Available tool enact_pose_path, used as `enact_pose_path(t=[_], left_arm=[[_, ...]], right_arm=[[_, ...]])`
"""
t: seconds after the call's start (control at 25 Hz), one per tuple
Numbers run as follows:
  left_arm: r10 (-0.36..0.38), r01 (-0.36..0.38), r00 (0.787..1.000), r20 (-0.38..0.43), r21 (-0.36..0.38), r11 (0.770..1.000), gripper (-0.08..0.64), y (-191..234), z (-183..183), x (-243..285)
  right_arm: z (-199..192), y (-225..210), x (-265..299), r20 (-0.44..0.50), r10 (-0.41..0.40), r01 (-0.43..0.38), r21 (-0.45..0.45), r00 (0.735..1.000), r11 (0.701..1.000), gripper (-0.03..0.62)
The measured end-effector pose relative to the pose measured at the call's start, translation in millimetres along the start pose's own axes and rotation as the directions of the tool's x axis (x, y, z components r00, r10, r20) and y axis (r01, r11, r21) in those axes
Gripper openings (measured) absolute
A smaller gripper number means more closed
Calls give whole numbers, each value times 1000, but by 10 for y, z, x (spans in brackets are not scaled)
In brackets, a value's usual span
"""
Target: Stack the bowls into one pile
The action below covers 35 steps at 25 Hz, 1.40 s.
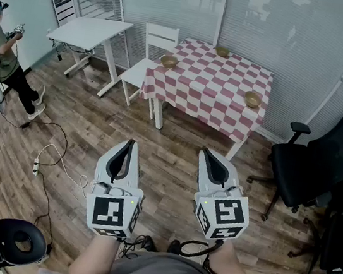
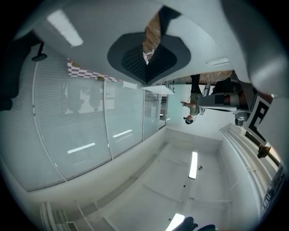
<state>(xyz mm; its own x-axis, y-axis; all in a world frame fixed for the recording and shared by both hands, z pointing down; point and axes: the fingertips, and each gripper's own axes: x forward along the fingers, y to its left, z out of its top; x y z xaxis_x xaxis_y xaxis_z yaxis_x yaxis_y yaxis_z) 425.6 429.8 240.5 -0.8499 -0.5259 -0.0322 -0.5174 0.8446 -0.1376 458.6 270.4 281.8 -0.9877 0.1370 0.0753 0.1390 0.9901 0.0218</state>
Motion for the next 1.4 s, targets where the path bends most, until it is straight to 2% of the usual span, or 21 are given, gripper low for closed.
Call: enact_pose_path(t=[0.32, 0.44, 0.52, 0.72, 0.96, 1.4], left_arm=[[6, -6, 1000, -26, -6, 1000, 0, -220, -89, 61], [4, -4, 999, -41, -3, 1000, 0, -268, -127, 81], [4, -4, 999, -49, -4, 1000, 0, -264, -133, 107], [24, -25, 998, -51, -18, 1000, 0, -123, -223, 298], [-6, 4, 999, -50, -33, 999, 0, 88, -318, 890], [-18, 16, 997, -81, -28, 999, 0, 978, -637, 2230]], right_arm=[[-121, -143, -47, -6, 28, -28, 7, 1000, 1000, 25], [-160, -175, -7, -1, 39, -38, 39, 999, 999, 26], [-177, -187, 62, 0, 46, -45, 60, 999, 997, 26], [-251, -221, 318, -27, 55, -53, 49, 998, 997, 26], [-354, -291, 987, -47, 60, -58, 62, 997, 996, 26], [-397, -500, 2549, -72, 27, -20, 87, 997, 996, 26]])
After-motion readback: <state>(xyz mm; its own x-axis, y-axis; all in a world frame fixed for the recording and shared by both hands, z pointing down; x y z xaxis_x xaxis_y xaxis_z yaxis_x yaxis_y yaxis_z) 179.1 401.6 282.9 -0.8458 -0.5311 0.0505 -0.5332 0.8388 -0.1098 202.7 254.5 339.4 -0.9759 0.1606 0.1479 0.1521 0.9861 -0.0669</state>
